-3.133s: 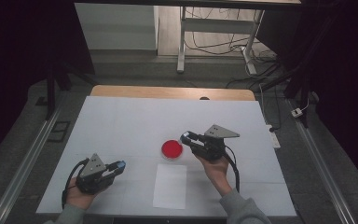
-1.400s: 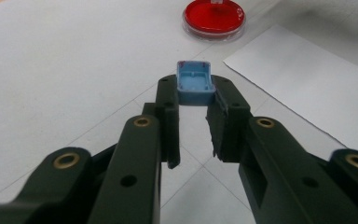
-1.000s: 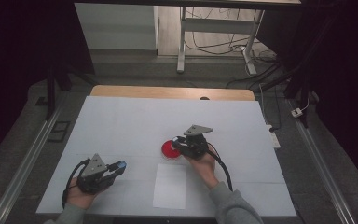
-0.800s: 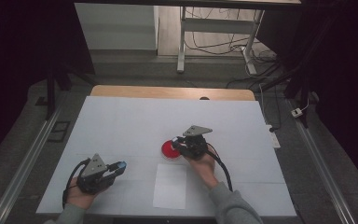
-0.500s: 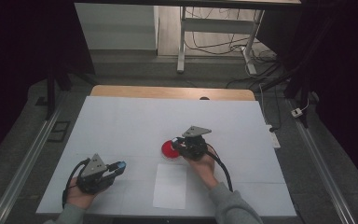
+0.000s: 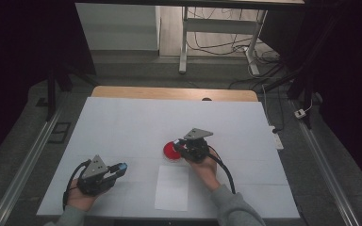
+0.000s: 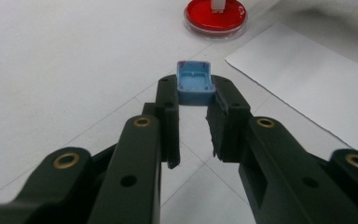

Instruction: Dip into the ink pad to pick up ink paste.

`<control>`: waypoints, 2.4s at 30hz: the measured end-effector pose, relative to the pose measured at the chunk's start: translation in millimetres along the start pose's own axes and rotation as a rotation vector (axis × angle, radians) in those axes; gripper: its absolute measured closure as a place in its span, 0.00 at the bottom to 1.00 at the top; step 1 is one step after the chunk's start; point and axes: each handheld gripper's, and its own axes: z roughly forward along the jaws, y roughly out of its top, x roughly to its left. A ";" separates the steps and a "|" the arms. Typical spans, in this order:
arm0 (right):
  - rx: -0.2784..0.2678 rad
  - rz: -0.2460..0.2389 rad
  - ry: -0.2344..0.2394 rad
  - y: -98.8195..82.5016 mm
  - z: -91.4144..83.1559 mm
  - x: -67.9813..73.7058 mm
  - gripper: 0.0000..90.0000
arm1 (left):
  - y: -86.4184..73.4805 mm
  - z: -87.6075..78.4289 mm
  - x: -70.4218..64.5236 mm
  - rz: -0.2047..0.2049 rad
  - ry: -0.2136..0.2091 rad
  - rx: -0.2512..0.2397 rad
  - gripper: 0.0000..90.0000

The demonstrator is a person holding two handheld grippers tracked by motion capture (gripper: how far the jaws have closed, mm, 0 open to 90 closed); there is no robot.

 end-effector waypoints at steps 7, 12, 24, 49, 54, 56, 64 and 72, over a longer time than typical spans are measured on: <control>-0.021 0.001 0.002 1.1 -3.1 -0.6 0.74 | -0.2 -0.2 0.8 -0.003 0.002 -0.002 0.83; -0.058 0.010 0.007 5.9 -9.7 1.0 0.74 | -0.2 -0.8 1.4 -0.005 0.003 -0.004 0.83; -0.065 0.007 0.035 9.7 -13.9 5.0 0.74 | -0.1 -0.1 0.9 -0.004 0.001 -0.002 0.82; 0.003 -0.002 0.054 3.7 -2.2 7.4 0.74 | -0.4 -0.1 1.5 -0.005 0.002 -0.002 0.82; 0.004 -0.006 0.057 3.6 -1.6 7.8 0.74 | -0.6 0.2 1.5 -0.004 0.001 0.001 0.83; 0.007 -0.010 0.054 3.5 -1.3 8.2 0.74 | -0.6 0.3 1.6 -0.004 0.000 0.002 0.82; 0.019 -0.014 0.046 2.5 0.4 9.7 0.74 | -0.7 0.6 1.4 -0.005 -0.001 0.003 0.83; 0.006 -0.011 0.037 3.2 -0.7 9.8 0.74 | -0.6 0.5 1.4 -0.005 -0.001 0.002 0.83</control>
